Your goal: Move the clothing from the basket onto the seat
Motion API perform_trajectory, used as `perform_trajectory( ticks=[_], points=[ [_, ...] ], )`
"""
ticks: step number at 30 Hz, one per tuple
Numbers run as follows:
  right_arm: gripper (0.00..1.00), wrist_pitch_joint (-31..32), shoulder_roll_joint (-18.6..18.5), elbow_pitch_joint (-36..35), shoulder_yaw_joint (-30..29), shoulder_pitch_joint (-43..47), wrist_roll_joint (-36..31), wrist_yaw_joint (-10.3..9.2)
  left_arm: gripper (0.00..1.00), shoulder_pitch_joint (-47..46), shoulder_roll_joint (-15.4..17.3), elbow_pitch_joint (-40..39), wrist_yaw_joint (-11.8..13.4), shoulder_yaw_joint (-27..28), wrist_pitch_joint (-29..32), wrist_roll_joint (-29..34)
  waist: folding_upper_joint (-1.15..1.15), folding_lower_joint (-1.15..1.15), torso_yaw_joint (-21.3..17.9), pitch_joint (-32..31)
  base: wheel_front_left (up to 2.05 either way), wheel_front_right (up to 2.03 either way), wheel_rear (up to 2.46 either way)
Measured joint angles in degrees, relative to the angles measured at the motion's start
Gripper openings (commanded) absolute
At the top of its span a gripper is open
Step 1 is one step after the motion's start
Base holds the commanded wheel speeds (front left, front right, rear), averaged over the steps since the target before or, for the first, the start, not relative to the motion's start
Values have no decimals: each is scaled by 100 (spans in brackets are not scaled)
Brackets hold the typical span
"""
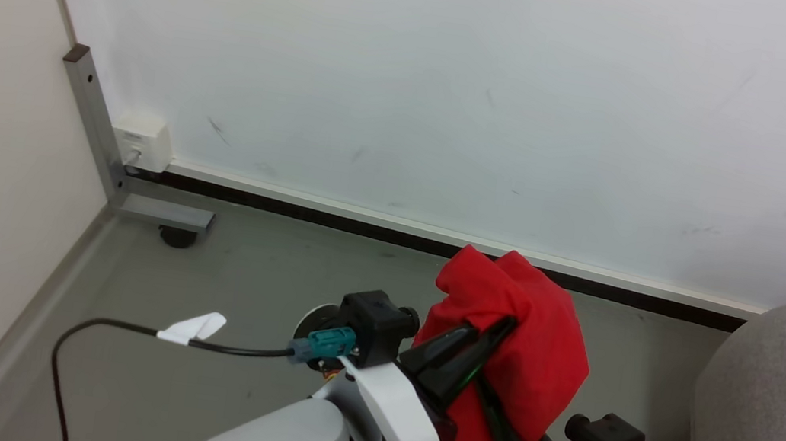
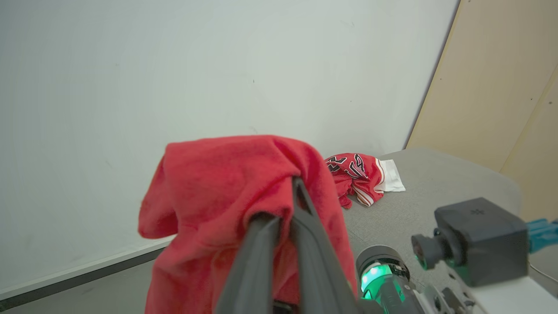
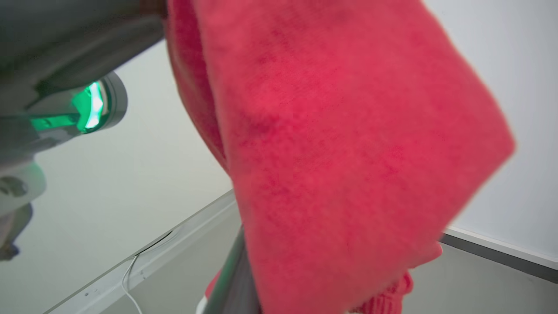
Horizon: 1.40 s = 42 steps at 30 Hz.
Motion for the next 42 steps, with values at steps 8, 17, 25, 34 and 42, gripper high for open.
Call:
perform_trajectory(
  ticks=[8,17,25,34,42],
  points=[
    [0,0,-30,-110,-113,17,-76,0,0,19,37,0,51,92,-3,0,0,0,-74,4,0,0,0],
    [0,0,-53,-297,-268,85,-87,0,82,58,51,-22,51,103,-10,26,0,0,-211,37,0,0,0],
    [0,0,-155,-399,-575,151,-93,0,100,118,79,-33,46,77,-16,30,0,0,-490,83,0,0,0],
    [0,0,-355,-546,-1013,210,-162,0,100,248,146,-199,24,157,-38,149,0,0,-1056,172,0,0,0],
    [0,1,-710,-767,-1584,214,-357,0,100,472,208,-421,16,426,-44,619,0,0,-1695,300,0,0,0]
  ],
)
